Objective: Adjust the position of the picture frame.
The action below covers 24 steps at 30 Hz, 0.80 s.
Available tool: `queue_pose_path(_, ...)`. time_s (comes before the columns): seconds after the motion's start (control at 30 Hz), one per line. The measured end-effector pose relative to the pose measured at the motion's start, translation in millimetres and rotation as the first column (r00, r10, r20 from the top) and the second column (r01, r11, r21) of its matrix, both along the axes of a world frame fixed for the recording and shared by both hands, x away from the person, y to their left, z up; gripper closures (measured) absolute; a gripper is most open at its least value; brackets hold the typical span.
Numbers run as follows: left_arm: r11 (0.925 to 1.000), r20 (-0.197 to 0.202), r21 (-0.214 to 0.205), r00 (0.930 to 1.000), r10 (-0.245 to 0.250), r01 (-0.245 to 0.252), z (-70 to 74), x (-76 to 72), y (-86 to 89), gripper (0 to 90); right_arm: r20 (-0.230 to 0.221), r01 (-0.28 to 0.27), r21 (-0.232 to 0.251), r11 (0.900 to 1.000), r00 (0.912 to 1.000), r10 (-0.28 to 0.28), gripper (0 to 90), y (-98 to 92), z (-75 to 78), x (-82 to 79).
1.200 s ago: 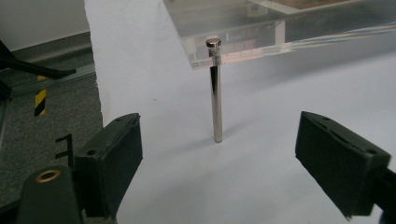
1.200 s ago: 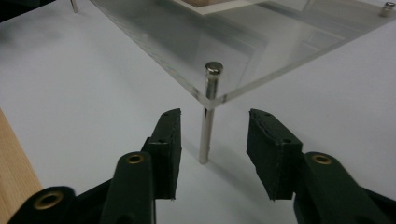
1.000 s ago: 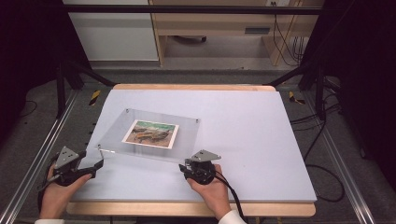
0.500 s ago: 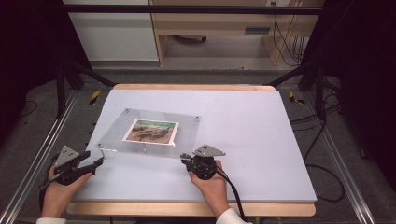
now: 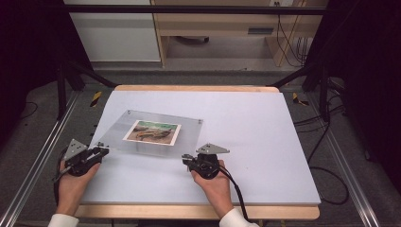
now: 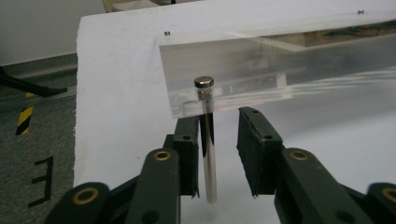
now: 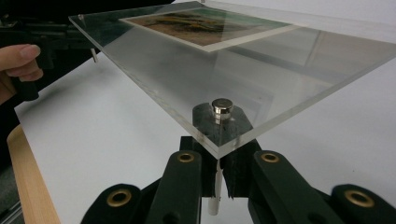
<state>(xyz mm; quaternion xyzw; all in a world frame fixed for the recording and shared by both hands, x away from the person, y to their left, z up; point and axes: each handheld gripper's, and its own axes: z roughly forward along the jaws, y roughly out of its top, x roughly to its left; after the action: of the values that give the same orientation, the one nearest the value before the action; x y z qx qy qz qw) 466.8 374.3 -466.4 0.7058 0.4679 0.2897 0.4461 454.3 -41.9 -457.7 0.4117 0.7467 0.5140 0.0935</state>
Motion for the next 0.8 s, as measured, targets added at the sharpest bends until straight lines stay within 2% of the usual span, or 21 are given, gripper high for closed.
queue_pose_path(0.03,0.9996,0.018,-0.025,0.9997,0.014,-0.013,0.6,0.8,0.7,73.7,-0.005,0.001,0.002,1.0,1.0,-0.001,84.9,-0.5,0.0,0.4)
queue_pose_path(0.07,0.9996,0.018,-0.025,0.9997,0.014,-0.013,0.6,0.8,0.7,75.0,-0.005,0.001,0.002,1.0,1.0,-0.001,84.8,-0.8,-0.3,0.7)
queue_pose_path(0.1,0.9963,0.031,-0.077,0.9987,0.04,-0.038,1.3,2.5,4.5,75.6,-0.004,-0.001,0.001,1.0,1.0,0.001,84.8,-1.0,-0.4,0.9)
queue_pose_path(0.17,0.9935,0.034,-0.109,0.9987,0.039,-0.035,0.3,5.3,7.0,77.1,-0.004,0.003,-0.005,1.0,1.0,-0.003,84.8,-1.0,-0.7,1.1)
queue_pose_path(0.27,0.9929,0.038,-0.117,0.999,0.022,-0.017,-0.2,7.7,7.3,78.2,0.0,0.005,-0.003,1.0,1.0,-0.005,84.8,-1.1,0.0,1.4)
queue_pose_path(0.3,0.9926,0.039,-0.122,0.9992,0.006,-0.002,0.9,9.5,5.7,82.2,0.007,0.012,-0.011,0.9999,0.9999,-0.012,84.7,-0.8,1.0,1.4)
queue_pose_path(0.4,0.993,0.031,-0.118,0.9995,0.002,0.002,2.7,10.6,4.0,83.7,0.015,0.032,-0.017,0.9993,0.9994,-0.032,84.4,-0.2,1.7,1.1)
queue_pose_path(0.43,0.9914,0.021,-0.131,0.9997,-0.008,0.01,4.0,10.8,3.7,83.8,0.023,0.044,-0.01,0.999,0.9988,-0.044,82.6,-1.3,1.6,2.7)
queue_pose_path(0.5,0.9917,0.016,-0.129,0.9999,-0.006,0.008,4.9,10.2,3.5,84.0,0.026,0.067,-0.016,0.9976,0.9974,-0.067,80.3,-1.4,2.2,3.3)
queue_pose_path(0.6,0.9913,-0.003,-0.131,1.0,-0.009,0.009,7.9,8.3,2.0,84.0,0.032,0.078,-0.033,0.9964,0.9965,-0.077,79.5,-1.7,2.3,4.0)
queue_pose_path(0.63,0.9887,-0.009,-0.148,0.9998,-0.02,0.018,11.8,6.0,0.7,84.0,0.05,0.083,-0.041,0.9957,0.9955,-0.081,83.8,-3.3,4.0,3.3)
queue_pose_path(0.67,0.9887,-0.009,-0.148,0.9998,-0.02,0.018,11.8,6.0,0.7,84.0,0.05,0.083,-0.041,0.9957,0.9955,-0.081,83.8,-3.3,4.0,3.3)
queue_pose_path(0.7,0.9848,-0.016,-0.172,0.9994,-0.03,0.027,16.7,2.3,-0.7,84.0,0.072,0.1,-0.056,0.9935,0.9928,-0.095,84.3,-4.7,8.3,1.5)
queue_pose_path(0.8,0.9834,-0.017,-0.177,0.9988,-0.045,0.041,24.3,-5.9,-6.2,84.0,0.091,0.121,-0.065,0.9906,0.9892,-0.114,84.2,-10.9,15.3,1.2)
